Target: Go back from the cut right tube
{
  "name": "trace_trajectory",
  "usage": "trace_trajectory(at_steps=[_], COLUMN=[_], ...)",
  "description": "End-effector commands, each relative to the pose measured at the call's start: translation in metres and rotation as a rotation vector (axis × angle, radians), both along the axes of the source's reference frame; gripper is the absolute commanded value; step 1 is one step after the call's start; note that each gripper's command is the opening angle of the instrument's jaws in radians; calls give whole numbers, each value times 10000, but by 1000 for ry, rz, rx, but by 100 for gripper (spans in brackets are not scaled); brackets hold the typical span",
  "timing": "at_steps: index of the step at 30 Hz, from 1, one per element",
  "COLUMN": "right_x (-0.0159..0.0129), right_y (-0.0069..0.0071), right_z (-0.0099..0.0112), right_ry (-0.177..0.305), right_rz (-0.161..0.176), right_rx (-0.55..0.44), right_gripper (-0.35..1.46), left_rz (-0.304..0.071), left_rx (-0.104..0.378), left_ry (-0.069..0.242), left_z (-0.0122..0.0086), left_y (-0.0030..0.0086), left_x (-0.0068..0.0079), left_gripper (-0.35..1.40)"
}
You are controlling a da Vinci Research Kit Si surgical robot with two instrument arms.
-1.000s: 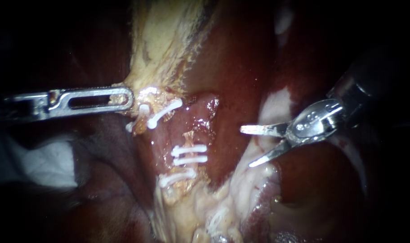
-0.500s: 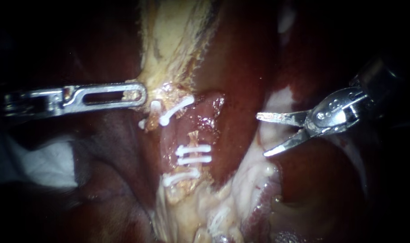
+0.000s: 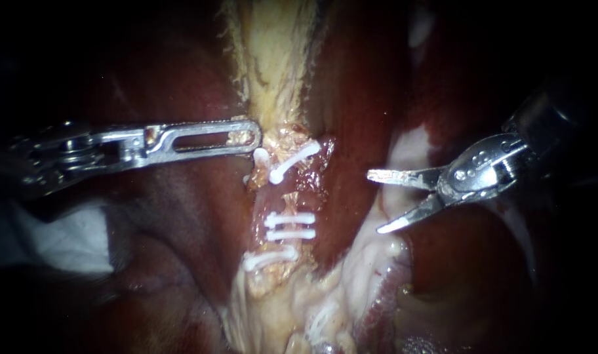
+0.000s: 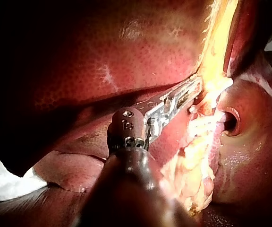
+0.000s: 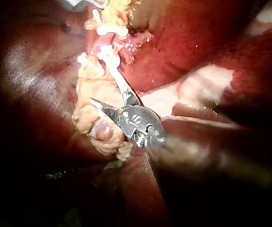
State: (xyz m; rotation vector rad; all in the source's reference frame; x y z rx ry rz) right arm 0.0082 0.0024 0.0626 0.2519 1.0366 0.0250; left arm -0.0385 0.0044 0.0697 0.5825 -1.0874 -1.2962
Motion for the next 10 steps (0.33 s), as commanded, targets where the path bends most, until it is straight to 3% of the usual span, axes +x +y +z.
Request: trace_trajectory(at_steps=[1,10], right_x=[0,-1], right_y=[0,0], right_z=[0,0], right_ry=[0,0], right_rz=[0,0], right_rx=[0,0], right_gripper=[143,143], left_rz=[0,2], left_rx=[0,0], left_ry=[0,0], left_z=[0,2], left_y=[0,1], left_x=[0,2], left_gripper=[-35,-35])
